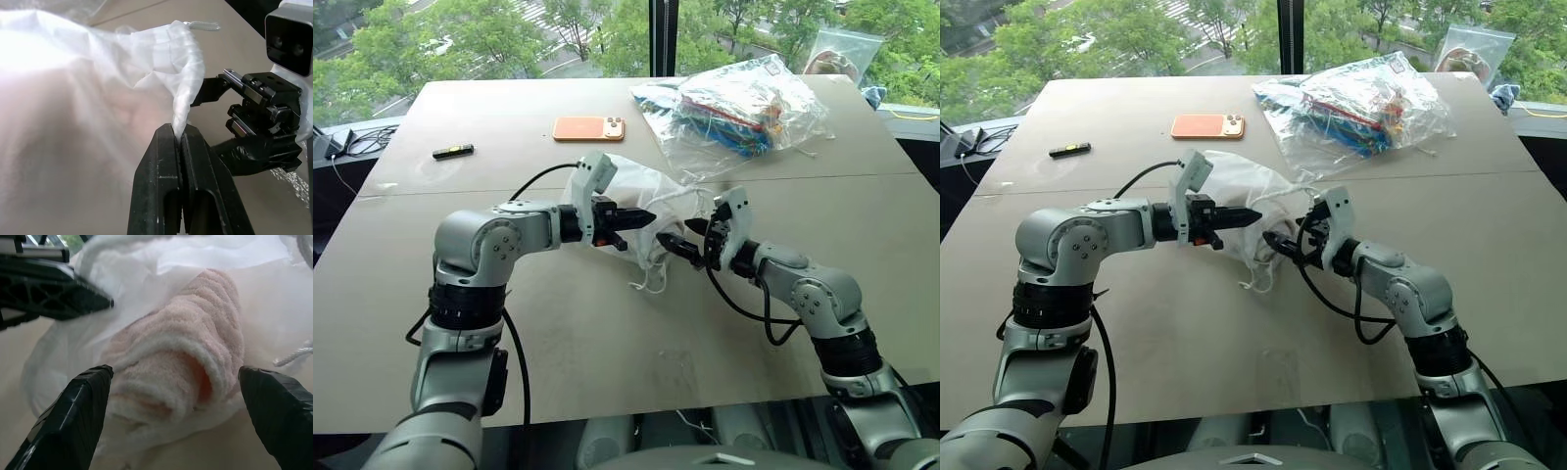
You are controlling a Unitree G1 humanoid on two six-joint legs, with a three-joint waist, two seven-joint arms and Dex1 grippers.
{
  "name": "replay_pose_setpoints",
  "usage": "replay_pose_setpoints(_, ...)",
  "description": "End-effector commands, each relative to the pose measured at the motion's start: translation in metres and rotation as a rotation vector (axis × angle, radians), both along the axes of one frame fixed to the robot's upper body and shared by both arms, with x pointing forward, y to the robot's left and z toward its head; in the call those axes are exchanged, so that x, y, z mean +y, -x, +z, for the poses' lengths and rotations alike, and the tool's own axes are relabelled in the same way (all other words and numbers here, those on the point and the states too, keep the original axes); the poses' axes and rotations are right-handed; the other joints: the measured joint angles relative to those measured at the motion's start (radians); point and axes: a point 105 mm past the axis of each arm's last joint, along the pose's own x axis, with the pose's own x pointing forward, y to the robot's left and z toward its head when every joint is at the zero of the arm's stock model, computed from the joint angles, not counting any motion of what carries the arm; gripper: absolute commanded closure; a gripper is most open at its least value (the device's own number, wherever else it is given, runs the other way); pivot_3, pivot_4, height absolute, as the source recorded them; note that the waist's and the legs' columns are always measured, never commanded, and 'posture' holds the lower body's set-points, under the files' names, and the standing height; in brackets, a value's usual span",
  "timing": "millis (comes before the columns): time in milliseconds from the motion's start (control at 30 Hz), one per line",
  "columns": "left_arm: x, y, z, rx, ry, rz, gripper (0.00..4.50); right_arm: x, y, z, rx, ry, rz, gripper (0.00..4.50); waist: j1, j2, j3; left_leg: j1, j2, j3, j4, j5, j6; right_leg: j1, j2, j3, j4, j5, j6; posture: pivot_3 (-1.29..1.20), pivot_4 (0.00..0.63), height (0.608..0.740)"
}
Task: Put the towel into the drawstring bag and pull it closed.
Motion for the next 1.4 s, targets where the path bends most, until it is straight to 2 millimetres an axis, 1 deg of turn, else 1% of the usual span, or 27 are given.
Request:
replay_pose_setpoints(33, 0.009, -0.007, 0.004, -0.088, -0.047, -0.011, 4.5, -0.007, 0.013, 0.009, -0.079, 0.082, 0.033, 0.01, 0.001, 0.0, 0.0, 0.0, 0.0, 0.0, 0.0, 0.0, 0.0, 0.0, 0.0, 0.0, 0.0, 0.0, 0.0, 0.0, 0.15, 0.74)
replay_pose_setpoints(100, 0.009, -0.008, 0.006, -0.096, -0.039, -0.024, 4.5, -0.015, 0.009, 0.011, -0.1, 0.111, -0.014, 0.01, 0.001, 0.0, 0.0, -0.001, -0.001, 0.0, 0.0, -0.001, 0.001, 0.0, 0.0, -0.002, -0.001, 0.0, 0.0, 0.0, 0.15, 0.74)
replay_pose_setpoints(200, 0.007, -0.006, 0.007, -0.12, -0.051, -0.053, 4.5, -0.027, -0.009, 0.028, -0.057, -0.026, -0.15, 0.01, -0.002, -0.001, 0.0, -0.001, 0.0, 0.0, 0.001, -0.001, 0.001, 0.0, 0.0, -0.002, -0.001, 0.0, 0.0, 0.0, 0.15, 0.74)
replay_pose_setpoints(367, 0.004, -0.003, 0.006, -0.119, -0.048, -0.069, 4.5, -0.028, -0.028, 0.032, -0.015, -0.087, -0.236, 0.01, -0.001, -0.001, 0.0, 0.0, 0.0, 0.0, 0.001, -0.001, 0.001, 0.0, 0.0, -0.002, 0.001, 0.0, 0.0, 0.0, 0.15, 0.74)
replay_pose_setpoints(500, 0.003, -0.002, 0.007, -0.123, -0.045, -0.074, 4.5, -0.025, -0.039, 0.031, 0.012, -0.1, -0.258, 0.01, -0.001, -0.001, 0.0, 0.0, 0.0, 0.0, 0.001, -0.001, 0.001, 0.0, 0.0, -0.002, 0.001, 0.0, 0.0, 0.0, 0.15, 0.74)
replay_pose_setpoints(567, 0.003, -0.002, 0.009, -0.126, -0.041, -0.074, 4.5, -0.023, -0.043, 0.028, 0.023, -0.092, -0.258, 0.5, -0.001, -0.001, 0.0, 0.0, 0.0, 0.0, 0.001, -0.001, 0.001, 0.0, 0.0, -0.002, 0.001, 0.0, 0.0, 0.0, 0.15, 0.74)
replay_pose_setpoints(600, 0.002, -0.002, 0.009, -0.127, -0.04, -0.074, 4.5, -0.023, -0.044, 0.027, 0.025, -0.09, -0.258, 0.65, -0.001, -0.001, 0.0, 0.0, 0.0, 0.0, 0.001, -0.001, 0.001, 0.0, 0.0, -0.002, 0.001, 0.0, 0.0, 0.0, 0.15, 0.74)
replay_pose_setpoints(633, 0.002, -0.001, 0.009, -0.127, -0.039, -0.074, 4.5, -0.023, -0.045, 0.027, 0.026, -0.089, -0.26, 1.09, -0.002, -0.001, 0.0, 0.0, 0.0, 0.0, 0.001, -0.001, 0.001, 0.0, 0.0, -0.002, 0.001, 0.0, 0.0, 0.0, 0.15, 0.74)
replay_pose_setpoints(667, 0.003, -0.001, 0.009, -0.127, -0.039, -0.074, 4.5, -0.023, -0.046, 0.027, 0.024, -0.086, -0.26, 1.76, -0.002, -0.001, 0.0, 0.0, 0.0, 0.0, 0.001, -0.001, 0.001, 0.0, 0.0, -0.002, 0.001, 0.0, 0.0, 0.0, 0.15, 0.74)
replay_pose_setpoints(700, 0.003, 0.0, 0.009, -0.127, -0.039, -0.072, 4.5, -0.024, -0.047, 0.028, 0.022, -0.084, -0.26, 1.99, -0.002, -0.001, 0.0, 0.0, 0.0, 0.0, 0.001, -0.001, 0.001, 0.0, 0.0, -0.002, 0.001, 0.0, 0.0, 0.0, 0.15, 0.74)
replay_pose_setpoints(833, 0.006, 0.001, 0.008, -0.124, -0.041, -0.062, 4.5, -0.025, -0.048, 0.03, 0.01, -0.079, -0.25, 1.99, -0.002, -0.001, 0.0, 0.0, 0.0, 0.0, 0.001, -0.001, 0.001, 0.0, 0.0, -0.002, 0.001, 0.0, 0.0, 0.0, 0.15, 0.74)
replay_pose_setpoints(1067, 0.005, 0.002, 0.007, -0.124, -0.034, -0.057, 4.5, -0.019, -0.053, 0.03, -0.002, -0.078, -0.237, 1.99, -0.003, -0.001, 0.0, 0.0, 0.0, 0.0, 0.001, -0.001, 0.001, 0.0, 0.0, -0.002, 0.001, 0.0, 0.0, 0.0, 0.15, 0.74)
replay_pose_setpoints(1100, 0.005, 0.002, 0.007, -0.124, -0.033, -0.057, 4.5, -0.019, -0.053, 0.03, -0.003, -0.077, -0.238, 2.5, -0.002, -0.001, 0.0, 0.0, 0.0, 0.0, 0.001, -0.001, 0.001, 0.0, 0.0, -0.002, 0.001, 0.0, 0.0, 0.0, 0.15, 0.74)
replay_pose_setpoints(1133, 0.005, 0.002, 0.007, -0.124, -0.033, -0.055, 4.5, -0.019, -0.054, 0.03, -0.004, -0.078, -0.238, 2.76, -0.002, -0.001, 0.0, 0.0, 0.0, 0.0, 0.001, -0.001, 0.001, 0.0, 0.0, -0.002, 0.001, 0.0, 0.0, 0.0, 0.15, 0.74)
replay_pose_setpoints(1233, 0.006, 0.002, 0.006, -0.123, -0.032, -0.052, 4.5, -0.019, -0.055, 0.031, -0.009, -0.079, -0.236, 4.24, -0.002, -0.001, 0.0, 0.0, 0.0, 0.0, 0.001, -0.001, 0.001, 0.0, 0.0, -0.002, 0.001, 0.0, 0.0, 0.0, 0.15, 0.74)
replay_pose_setpoints(1267, 0.006, 0.002, 0.006, -0.124, -0.032, -0.051, 4.5, -0.02, -0.054, 0.032, -0.011, -0.077, -0.235, 4.46, -0.002, -0.001, 0.0, 0.0, 0.0, 0.0, 0.001, -0.001, 0.001, 0.0, 0.0, -0.002, 0.001, 0.0, 0.0, 0.0, 0.15, 0.74)
replay_pose_setpoints(1400, 0.007, 0.0, 0.007, -0.13, -0.027, -0.039, 4.5, -0.026, -0.051, 0.033, -0.039, -0.034, -0.242, 4.46, -0.002, 0.0, 0.0, 0.0, 0.0, 0.0, 0.001, -0.001, 0.001, 0.0, 0.0, -0.002, 0.001, 0.0, 0.0, 0.0, 0.15, 0.74)
